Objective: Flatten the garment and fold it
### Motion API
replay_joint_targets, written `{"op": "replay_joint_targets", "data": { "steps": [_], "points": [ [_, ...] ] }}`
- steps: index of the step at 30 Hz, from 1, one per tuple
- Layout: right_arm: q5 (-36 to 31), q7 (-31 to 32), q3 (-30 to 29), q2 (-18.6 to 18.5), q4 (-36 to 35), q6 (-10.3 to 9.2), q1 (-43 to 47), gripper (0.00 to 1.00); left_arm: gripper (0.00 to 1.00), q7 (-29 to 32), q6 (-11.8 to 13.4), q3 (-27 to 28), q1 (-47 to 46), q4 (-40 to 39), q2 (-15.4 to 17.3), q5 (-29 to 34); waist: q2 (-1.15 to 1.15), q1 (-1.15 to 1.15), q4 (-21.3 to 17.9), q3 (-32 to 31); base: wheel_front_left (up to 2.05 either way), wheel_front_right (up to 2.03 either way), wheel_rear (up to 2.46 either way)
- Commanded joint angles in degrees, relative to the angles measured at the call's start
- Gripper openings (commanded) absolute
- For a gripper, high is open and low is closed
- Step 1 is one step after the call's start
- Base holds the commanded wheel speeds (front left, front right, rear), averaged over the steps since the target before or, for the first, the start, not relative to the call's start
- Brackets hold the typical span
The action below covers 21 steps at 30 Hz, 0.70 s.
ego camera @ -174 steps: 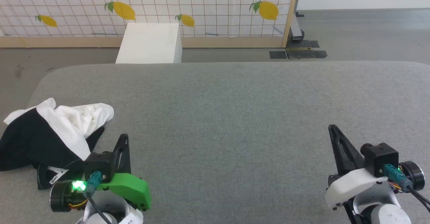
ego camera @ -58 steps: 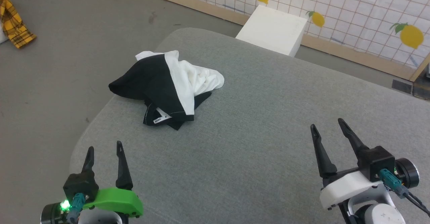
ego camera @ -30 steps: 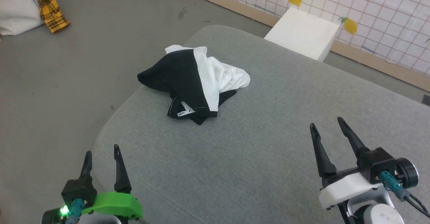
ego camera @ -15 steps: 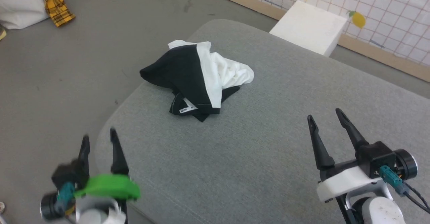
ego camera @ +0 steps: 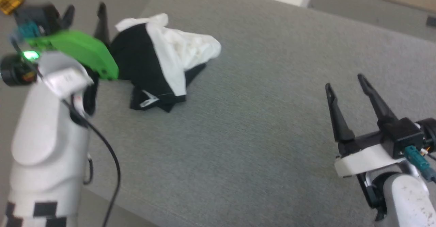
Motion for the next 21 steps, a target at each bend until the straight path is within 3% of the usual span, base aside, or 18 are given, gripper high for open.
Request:
{"op": "replay_joint_targets", "data": {
  "steps": [1,11,21],
  "points": [
    [0.69,-0.07,0.12,-0.50,-0.57,-0.10,-1.47,1.00,1.00,2.40,-0.11,0.03,-2.99,1.53,0.89,-0.14,0.40,0.00,-8.18,9.10,0.00,0.00,0.00],
    [2.84,-2.43,1.73,-1.63,0.33,-0.10,-7.35,1.00,1.00,19.06,4.71,4.78,-12.15,9.41,2.73,-5.82,0.40,0.00,-17.19,18.63,0.00,0.00,0.00],
    [3.86,-4.97,1.35,-1.68,3.14,-0.10,-9.63,1.00,1.00,35.40,11.64,7.50,-5.37,11.41,3.19,-10.07,0.40,0.00,-20.15,22.25,0.00,0.00,0.00]
  ]
}}
